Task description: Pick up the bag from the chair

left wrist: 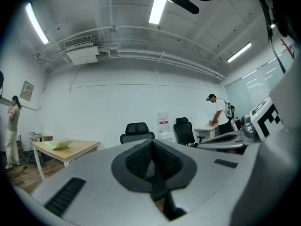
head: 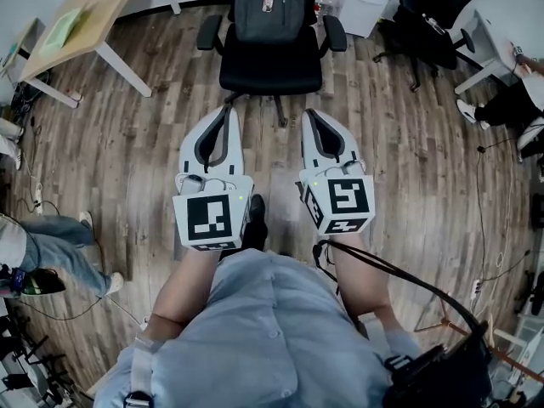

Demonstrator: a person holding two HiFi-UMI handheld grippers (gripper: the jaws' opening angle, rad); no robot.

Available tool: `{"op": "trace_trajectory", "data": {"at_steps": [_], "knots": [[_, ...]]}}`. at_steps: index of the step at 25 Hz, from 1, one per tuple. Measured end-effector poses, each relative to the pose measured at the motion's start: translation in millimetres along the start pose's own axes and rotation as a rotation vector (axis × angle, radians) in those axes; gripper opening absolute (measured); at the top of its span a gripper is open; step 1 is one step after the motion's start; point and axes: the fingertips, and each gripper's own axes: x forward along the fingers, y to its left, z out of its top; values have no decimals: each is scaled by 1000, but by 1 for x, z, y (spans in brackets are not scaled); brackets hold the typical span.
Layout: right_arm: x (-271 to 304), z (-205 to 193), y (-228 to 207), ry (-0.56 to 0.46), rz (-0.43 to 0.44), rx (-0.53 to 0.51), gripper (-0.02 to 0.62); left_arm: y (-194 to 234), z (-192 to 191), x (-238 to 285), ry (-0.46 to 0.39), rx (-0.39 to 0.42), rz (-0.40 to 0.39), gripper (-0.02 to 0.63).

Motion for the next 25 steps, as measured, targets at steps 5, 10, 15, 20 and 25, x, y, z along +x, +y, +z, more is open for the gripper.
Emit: {"op": "trace_trajectory", "data": {"at_steps": [5,10,15,20,25], "knots": [[75,22,-6,-16,-14,-14,0,48,3,62,-19,-8,-17,0],[124,44,-16,-31,-39,-28,0,77,10,110,-42,-13,-44,0],[153,47,-35,-19,-76,-33,0,87,1,147,-25,-28,-75,0],[181,35,-60,1,-103,-19,0,89,-18,185,5,-23,-93,0],[222,23,-94,13,-100,3,0,89,-29,236,23,-14,-91,0]]}}
